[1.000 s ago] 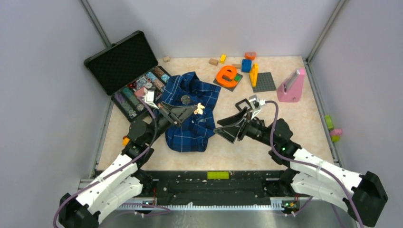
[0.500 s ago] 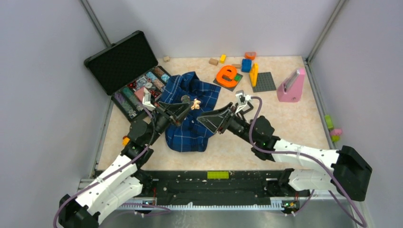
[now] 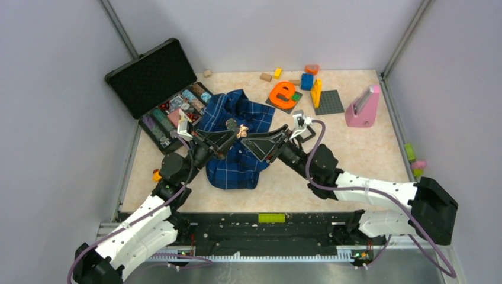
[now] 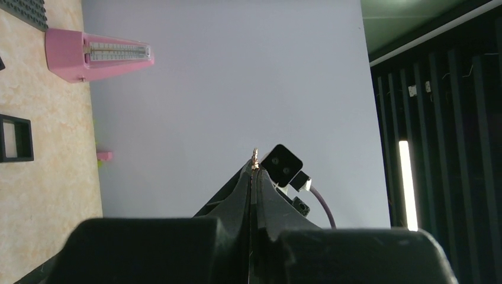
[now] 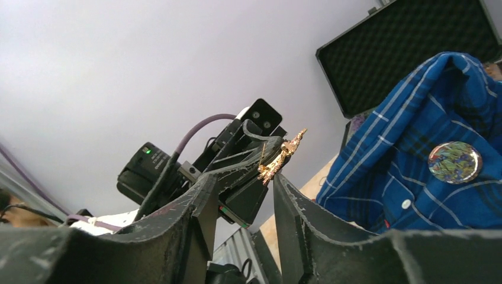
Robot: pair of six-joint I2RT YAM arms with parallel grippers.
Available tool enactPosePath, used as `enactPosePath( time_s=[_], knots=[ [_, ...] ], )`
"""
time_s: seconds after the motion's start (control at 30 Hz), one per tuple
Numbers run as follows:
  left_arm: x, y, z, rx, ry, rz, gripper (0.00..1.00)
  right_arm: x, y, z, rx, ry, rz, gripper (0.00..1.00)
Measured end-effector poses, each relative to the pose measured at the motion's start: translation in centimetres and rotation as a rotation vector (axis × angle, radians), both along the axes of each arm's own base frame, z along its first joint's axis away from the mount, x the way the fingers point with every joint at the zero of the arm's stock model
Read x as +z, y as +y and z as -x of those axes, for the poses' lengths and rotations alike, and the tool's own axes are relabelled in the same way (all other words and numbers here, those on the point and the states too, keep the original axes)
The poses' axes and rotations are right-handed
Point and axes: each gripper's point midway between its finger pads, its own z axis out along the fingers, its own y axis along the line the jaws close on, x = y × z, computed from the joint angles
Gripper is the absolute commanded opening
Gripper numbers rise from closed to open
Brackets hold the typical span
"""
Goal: Remove the brooch from the garment
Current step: Close the brooch.
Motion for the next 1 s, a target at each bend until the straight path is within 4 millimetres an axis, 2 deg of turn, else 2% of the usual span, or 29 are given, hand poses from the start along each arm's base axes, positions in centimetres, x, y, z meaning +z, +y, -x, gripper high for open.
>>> enactPosePath(
  time_s=[0.33,0.53,1.0],
  knots=[
    [-0.4,0.1,0.1,0.000,-0.012,0.009,0.00,-0.8,0.2,-1.1,-0.051,0.028,0.010,0.38],
    [0.0,0.2,0.2,0.001,-0.035,0.018,0.00,0.0,0.2,-1.3,-0.055,0.015,-0.014,0.27],
    [0.2,0.2,0.5,-0.001,-0.054,0.026,0.00,-0.1,0.7,-1.7,-0.063,0.019,-0.010,0.30]
  ],
)
